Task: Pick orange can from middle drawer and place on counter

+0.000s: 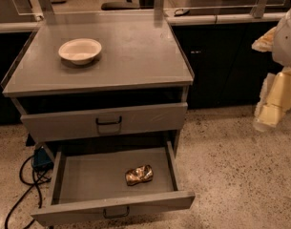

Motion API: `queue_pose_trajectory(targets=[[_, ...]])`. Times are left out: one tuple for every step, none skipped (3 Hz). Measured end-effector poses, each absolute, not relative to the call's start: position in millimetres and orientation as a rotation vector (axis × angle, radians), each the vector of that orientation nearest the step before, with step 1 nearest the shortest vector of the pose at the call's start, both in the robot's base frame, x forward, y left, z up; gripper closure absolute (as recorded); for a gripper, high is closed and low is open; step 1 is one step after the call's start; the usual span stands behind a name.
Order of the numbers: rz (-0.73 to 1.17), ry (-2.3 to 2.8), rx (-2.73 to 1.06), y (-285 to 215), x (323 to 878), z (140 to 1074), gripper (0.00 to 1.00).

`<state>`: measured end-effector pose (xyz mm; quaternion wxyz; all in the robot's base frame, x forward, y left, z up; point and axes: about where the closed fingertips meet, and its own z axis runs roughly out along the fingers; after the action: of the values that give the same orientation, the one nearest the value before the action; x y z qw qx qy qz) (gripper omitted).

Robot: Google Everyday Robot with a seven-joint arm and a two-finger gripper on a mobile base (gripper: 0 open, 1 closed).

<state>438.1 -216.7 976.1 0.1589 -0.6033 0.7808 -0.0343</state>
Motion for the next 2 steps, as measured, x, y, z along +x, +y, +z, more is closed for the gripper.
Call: queue_pose_trajectory(targets=[[-0.108,2.219,-1.727,-217,442,973,0.0],[-0.14,2.204,-1.732,-219,465,943,0.0]])
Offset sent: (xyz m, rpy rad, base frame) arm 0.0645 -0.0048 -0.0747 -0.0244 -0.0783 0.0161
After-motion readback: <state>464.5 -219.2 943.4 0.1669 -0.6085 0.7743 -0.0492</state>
